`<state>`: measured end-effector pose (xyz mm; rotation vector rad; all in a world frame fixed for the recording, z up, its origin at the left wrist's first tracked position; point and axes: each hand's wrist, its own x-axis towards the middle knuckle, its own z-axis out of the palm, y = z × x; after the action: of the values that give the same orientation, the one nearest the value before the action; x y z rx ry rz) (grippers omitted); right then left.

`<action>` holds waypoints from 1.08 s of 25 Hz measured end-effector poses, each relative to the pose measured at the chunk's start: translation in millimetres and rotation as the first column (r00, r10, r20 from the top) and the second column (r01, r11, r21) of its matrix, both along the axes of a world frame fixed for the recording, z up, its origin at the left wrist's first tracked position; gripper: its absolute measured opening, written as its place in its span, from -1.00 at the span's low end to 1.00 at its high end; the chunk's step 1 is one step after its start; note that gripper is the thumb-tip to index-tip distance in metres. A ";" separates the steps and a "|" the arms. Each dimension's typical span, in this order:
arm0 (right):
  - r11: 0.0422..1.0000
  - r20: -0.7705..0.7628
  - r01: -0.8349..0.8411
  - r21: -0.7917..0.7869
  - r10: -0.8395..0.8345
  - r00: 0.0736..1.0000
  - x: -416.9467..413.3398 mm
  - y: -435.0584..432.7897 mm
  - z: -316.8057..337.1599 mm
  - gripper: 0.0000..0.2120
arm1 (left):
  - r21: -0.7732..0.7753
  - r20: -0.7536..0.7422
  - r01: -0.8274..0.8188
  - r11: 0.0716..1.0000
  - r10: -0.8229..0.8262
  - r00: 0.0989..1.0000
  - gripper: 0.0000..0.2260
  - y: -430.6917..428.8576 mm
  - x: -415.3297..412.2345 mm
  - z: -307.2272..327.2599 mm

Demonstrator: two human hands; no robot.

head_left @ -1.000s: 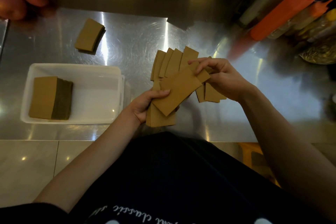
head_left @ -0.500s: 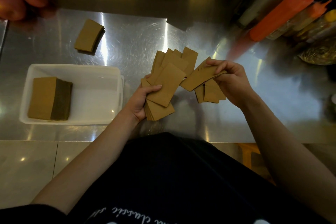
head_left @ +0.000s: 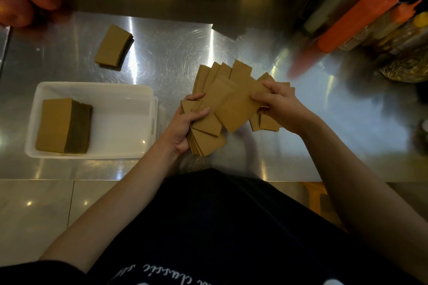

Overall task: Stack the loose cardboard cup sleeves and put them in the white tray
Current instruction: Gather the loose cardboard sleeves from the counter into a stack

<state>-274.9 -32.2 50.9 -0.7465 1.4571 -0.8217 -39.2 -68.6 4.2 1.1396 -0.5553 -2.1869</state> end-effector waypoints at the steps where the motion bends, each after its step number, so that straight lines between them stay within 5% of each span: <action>1: 0.999 0.020 0.020 0.029 -0.020 1.000 4.8 -1.6 1.5 -0.84 | 0.008 -0.004 -0.007 1.000 0.007 1.000 -0.76 0.1 -0.2 0.4; 6: 0.999 -0.081 -0.024 0.037 0.027 0.996 23.4 -7.7 2.5 -0.64 | 0.046 -0.085 0.029 0.999 -0.025 0.996 -0.91 -0.2 -0.9 -2.3; 11: 0.999 -0.194 -0.047 0.015 0.049 0.980 37.1 -12.6 1.6 -0.57 | 0.042 -0.122 0.085 0.996 -0.079 0.989 -0.55 -1.3 -0.6 -2.7; 17: 0.994 -0.269 -0.106 -0.012 0.099 0.958 50.9 -10.5 1.0 -0.53 | 0.156 -0.075 0.142 0.978 -0.131 0.988 -0.72 1.9 -0.8 5.3; 24: 0.992 -0.389 -0.077 -0.102 0.032 0.921 35.4 -13.9 24.0 -0.84 | 0.054 -0.103 0.051 0.997 -0.045 0.994 -0.51 -1.8 3.7 -4.6; 27: 0.973 -0.540 -0.199 -0.115 0.107 0.835 34.4 -21.6 43.8 -0.95 | 0.059 -0.066 0.054 0.997 -0.050 0.997 -0.46 -0.9 2.8 -8.0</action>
<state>-240.5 -53.8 94.7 -1.2793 1.7999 -0.6401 -36.4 -69.5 -3.9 1.0932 -0.4993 -2.2905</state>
